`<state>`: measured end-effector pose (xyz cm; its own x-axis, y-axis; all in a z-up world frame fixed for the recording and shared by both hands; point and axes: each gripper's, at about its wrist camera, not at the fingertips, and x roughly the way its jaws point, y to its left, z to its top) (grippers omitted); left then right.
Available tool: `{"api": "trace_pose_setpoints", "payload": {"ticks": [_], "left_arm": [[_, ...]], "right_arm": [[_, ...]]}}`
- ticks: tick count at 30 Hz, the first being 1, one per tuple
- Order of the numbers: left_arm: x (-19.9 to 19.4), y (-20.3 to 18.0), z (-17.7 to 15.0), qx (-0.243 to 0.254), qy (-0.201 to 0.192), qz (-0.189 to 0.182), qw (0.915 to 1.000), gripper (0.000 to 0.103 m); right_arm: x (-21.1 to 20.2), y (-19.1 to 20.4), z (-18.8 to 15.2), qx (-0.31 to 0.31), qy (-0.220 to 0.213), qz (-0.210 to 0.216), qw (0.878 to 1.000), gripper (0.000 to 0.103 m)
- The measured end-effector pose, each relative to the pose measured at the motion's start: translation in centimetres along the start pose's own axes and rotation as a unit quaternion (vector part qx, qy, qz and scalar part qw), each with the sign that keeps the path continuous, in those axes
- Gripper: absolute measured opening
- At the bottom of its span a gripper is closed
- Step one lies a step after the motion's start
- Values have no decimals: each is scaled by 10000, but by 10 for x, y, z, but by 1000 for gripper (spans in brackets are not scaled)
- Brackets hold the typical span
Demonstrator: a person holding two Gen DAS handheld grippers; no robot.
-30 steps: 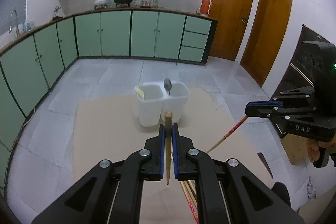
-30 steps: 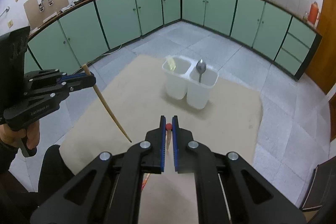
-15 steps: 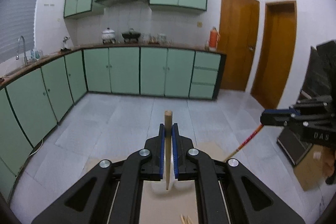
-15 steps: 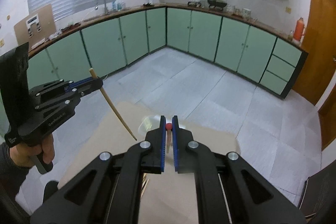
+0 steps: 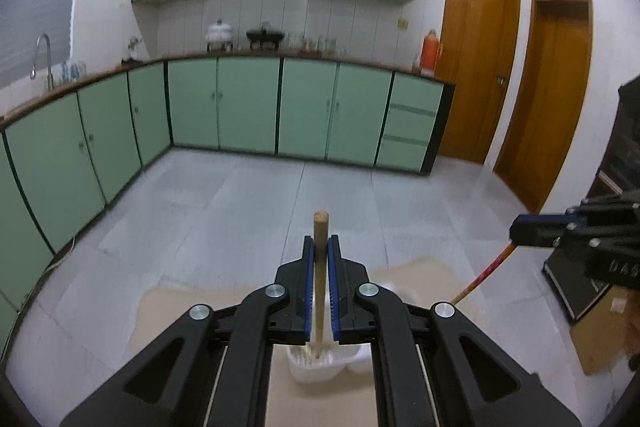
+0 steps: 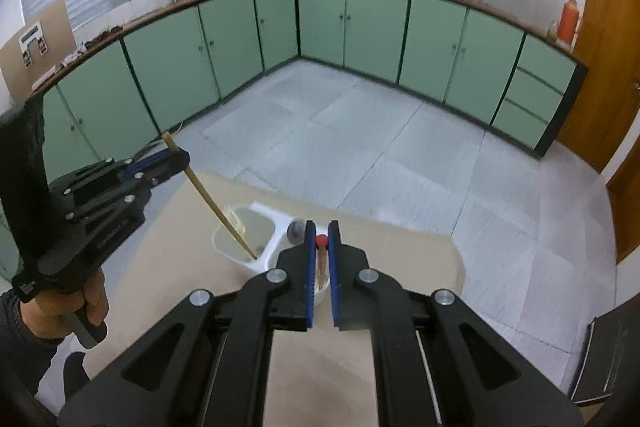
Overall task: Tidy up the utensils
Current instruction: 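Lift and carry the wooden chopstick with the left tool while the right tool carries the red one, then lower both chopsticks into the white holder and open both tools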
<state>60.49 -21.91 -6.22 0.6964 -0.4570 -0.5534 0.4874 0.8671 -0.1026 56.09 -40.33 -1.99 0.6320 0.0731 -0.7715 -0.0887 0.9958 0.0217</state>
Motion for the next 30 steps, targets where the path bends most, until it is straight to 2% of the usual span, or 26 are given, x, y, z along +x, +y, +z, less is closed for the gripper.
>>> {"api": "trace_pose_setpoints", "payload": {"ticks": [3,8,10,11,13,15,18,19,22,25,27,30], "left_arm": [[0,2,-12,60,81,41,9999,11],[-38,6,-11,223,-84,28,9997,20],[-65,9,-15,269,-167,25,9995,29],[-77,10,-19,283,-193,39,9994,38],[-103,11,-37,359,-245,27,9991,44],[-127,12,-66,435,-216,11,9988,47],[-154,10,-129,572,6,4,9984,52],[-162,7,-156,625,113,9,9980,52],[-175,-6,-221,710,360,9,9968,53],[-184,-23,-276,719,488,-101,9962,53],[-181,-37,-307,765,669,-215,9946,54],[-178,-49,-334,762,784,-262,9937,53]], "right_arm": [[3,1,-8,6,11,11,10000,11],[-26,1,-24,60,-317,97,9994,18],[-47,4,-44,110,-503,214,9984,21],[-56,6,-57,124,-587,259,9979,23],[-72,13,-90,67,-768,277,9966,26],[-81,22,-135,38,-893,290,9956,26],[-79,41,-217,107,-896,265,9956,27],[-73,50,-251,186,-786,310,9963,28],[-57,77,-325,296,-573,316,9974,28],[-44,106,-375,351,-372,411,9978,28],[-38,118,-393,460,-301,546,9970,28],[-31,138,-404,346,-257,559,9975,28]]}}
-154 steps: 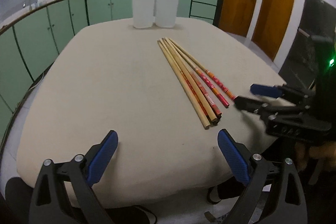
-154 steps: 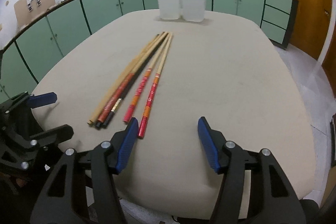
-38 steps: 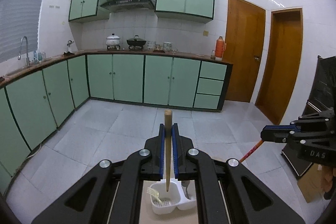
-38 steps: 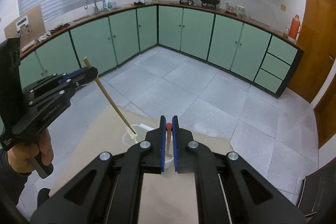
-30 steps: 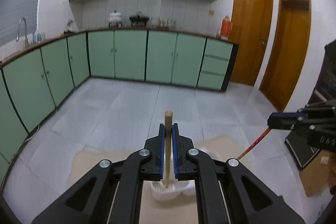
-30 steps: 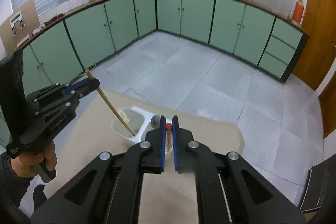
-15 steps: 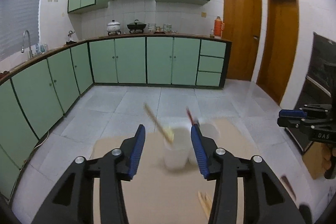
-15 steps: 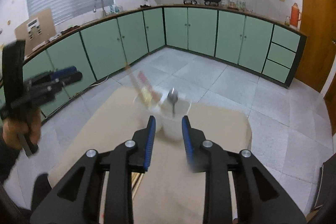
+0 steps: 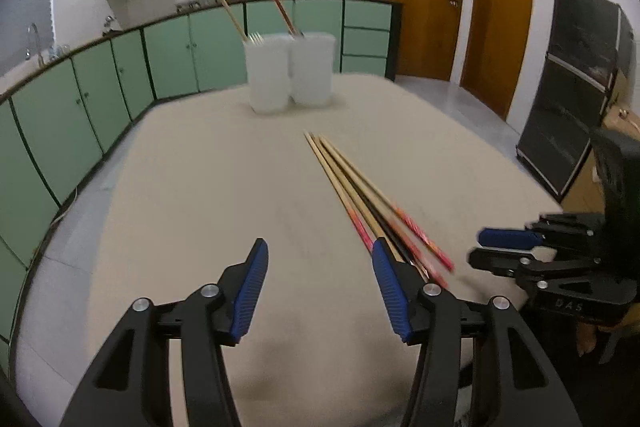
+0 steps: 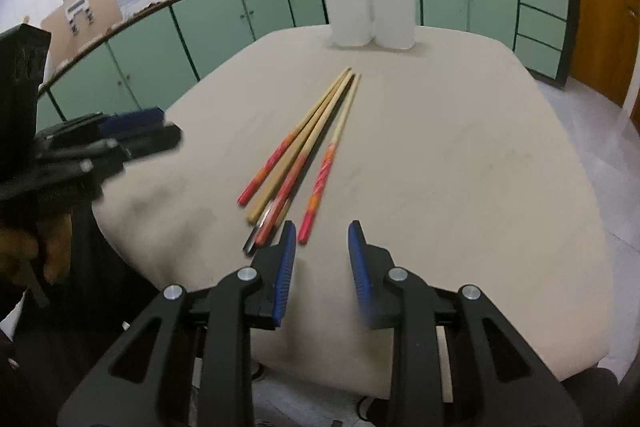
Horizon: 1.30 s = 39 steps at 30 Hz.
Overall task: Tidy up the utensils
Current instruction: 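Lower both chopsticks into the white holder and open both tools, then close the right tool on a red-patterned chopstick while the left tool grasps another chopstick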
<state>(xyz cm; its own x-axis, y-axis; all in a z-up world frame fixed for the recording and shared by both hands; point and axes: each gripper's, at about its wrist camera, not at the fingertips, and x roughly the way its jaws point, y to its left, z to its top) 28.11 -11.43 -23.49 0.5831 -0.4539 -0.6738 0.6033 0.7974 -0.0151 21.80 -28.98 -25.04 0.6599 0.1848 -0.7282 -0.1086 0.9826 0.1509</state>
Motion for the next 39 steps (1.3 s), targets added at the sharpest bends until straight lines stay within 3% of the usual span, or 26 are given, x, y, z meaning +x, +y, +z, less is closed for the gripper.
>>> {"api": "trace_pose_setpoints", "payload": {"ticks": [9,11,13,18,26,29,33,39], "left_arm": [[22,-8,-32,-305,239,-120,9992,53],[24,-11,-28,-282,202,-120,9993,53],[28,-13,-27,-302,217,-133,9992,53],[37,-23,-27,-264,281,-147,9991,53],[49,-31,-22,-231,251,159,9993,52],[52,-31,-21,-273,140,177,9994,40],[54,-27,-19,-388,34,192,9991,10],[52,-19,-21,-608,-56,679,9958,6]], "right_arm": [[15,3,-1,-111,49,-19,9999,25],[18,0,0,-134,32,-42,9999,21],[17,-5,-2,-99,5,-110,9999,5],[12,-21,-4,92,-74,-171,9998,5],[8,-39,-6,366,-131,-152,9991,4],[7,-39,-8,370,-153,-148,9991,4],[8,-38,-7,387,-199,-202,9988,4],[6,-48,-8,709,-365,-661,9946,6]]}}
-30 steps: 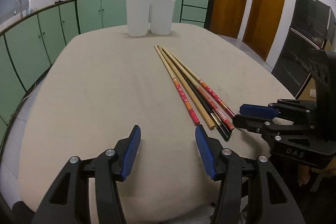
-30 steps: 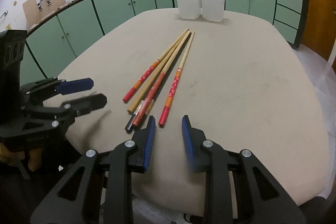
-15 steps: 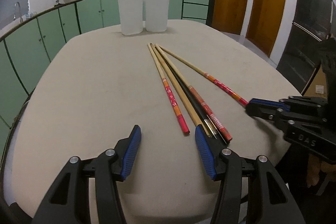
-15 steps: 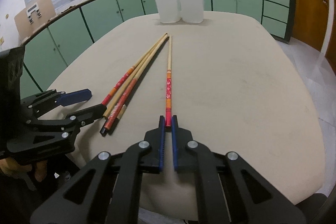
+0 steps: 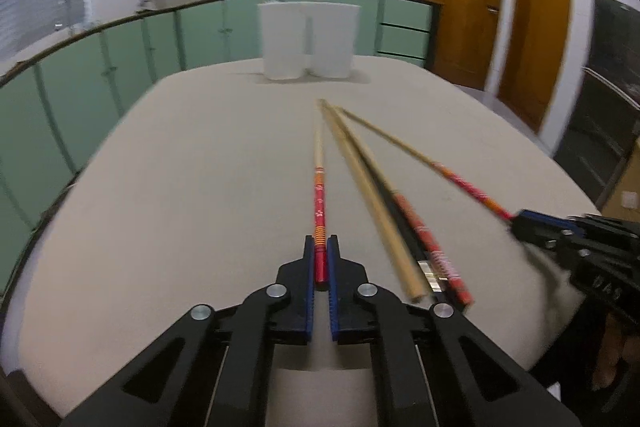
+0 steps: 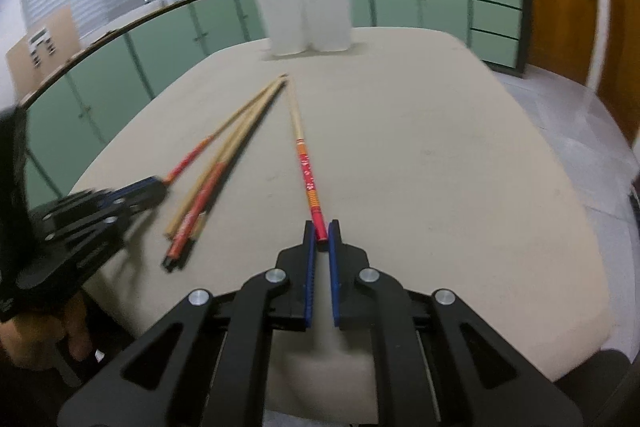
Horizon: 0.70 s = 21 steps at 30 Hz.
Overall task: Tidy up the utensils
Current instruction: 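Close the right tool on a red-patterned chopstick while the left tool grasps another chopstick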
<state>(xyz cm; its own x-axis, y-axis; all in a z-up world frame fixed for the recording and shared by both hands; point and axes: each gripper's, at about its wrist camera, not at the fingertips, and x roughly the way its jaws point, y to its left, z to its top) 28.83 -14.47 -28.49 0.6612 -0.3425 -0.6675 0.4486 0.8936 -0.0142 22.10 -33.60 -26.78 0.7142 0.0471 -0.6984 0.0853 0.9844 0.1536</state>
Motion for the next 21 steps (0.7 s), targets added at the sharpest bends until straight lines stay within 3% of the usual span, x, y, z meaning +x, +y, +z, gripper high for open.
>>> {"api": "trace_pose_setpoints", "payload": {"ticks": [4,10,13,15,20,21], "left_arm": [[-4,24,-2,-524,72,349,9980,6],[-8,22,-5,-331,123,398,9986,6],[-8,22,-5,-291,123,339,9989,19],[-8,21,-6,-262,115,314,9991,23],[-5,22,-6,-212,15,245,9995,22],[-5,22,-5,-175,-6,220,9996,15]], "right_arm": [[-1,-5,0,84,-56,-131,9999,5],[-1,13,-5,-189,45,142,9997,10],[-3,15,-6,-225,-5,109,9997,20],[-2,15,-5,-208,6,111,9997,20],[4,17,-4,-239,-46,106,9996,20],[5,17,-3,-254,-41,93,9996,18]]}}
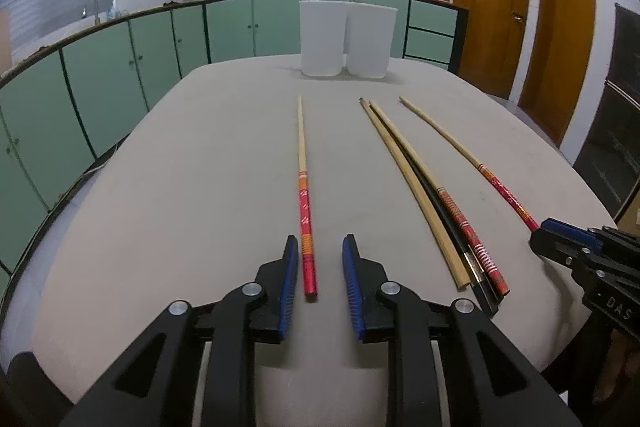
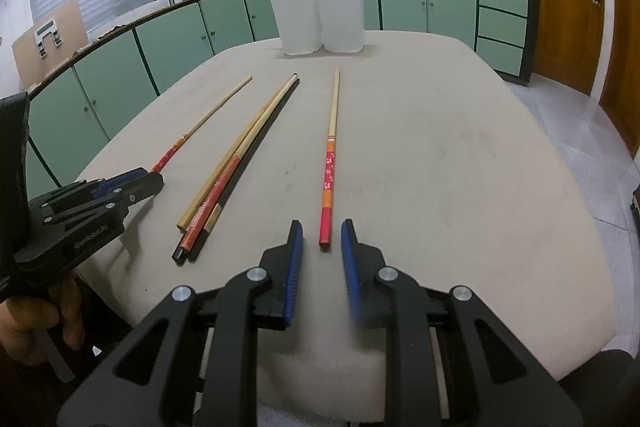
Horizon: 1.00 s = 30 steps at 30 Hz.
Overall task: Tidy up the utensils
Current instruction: 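Close the right tool on a red-patterned chopstick while the left tool grasps another chopstick, then lift and carry both held chopsticks toward the white holder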
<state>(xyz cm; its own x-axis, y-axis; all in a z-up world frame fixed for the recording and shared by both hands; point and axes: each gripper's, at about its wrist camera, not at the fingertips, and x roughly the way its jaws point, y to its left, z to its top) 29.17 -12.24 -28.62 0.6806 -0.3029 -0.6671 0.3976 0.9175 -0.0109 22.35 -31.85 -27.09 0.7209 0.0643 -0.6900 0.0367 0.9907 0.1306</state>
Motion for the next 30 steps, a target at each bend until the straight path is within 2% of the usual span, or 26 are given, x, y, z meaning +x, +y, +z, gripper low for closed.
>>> {"api": "trace_pose_setpoints", "payload": {"ticks": [1,3,6,10,13,18,30], "left_arm": [[0,0,0,20,-2,-32,10000,8],[-1,0,0,27,25,-81,10000,6],[-7,1,5,-36,142,-160,9998,6],[-36,8,28,-233,152,-206,9994,6],[-53,8,47,-200,130,-235,9994,6],[-81,9,81,-112,-37,-280,9995,6],[-104,4,137,275,-298,-361,9985,6]], "right_arm": [[1,0,1,-8,17,-13,10000,14],[-1,1,0,-29,59,21,10000,5],[-9,1,4,14,149,87,9998,5],[-35,2,22,71,146,197,9997,5],[-63,4,48,-21,96,385,9992,5],[-93,11,91,-309,-72,430,9986,5],[-88,27,169,-850,-139,722,9937,6]]}}
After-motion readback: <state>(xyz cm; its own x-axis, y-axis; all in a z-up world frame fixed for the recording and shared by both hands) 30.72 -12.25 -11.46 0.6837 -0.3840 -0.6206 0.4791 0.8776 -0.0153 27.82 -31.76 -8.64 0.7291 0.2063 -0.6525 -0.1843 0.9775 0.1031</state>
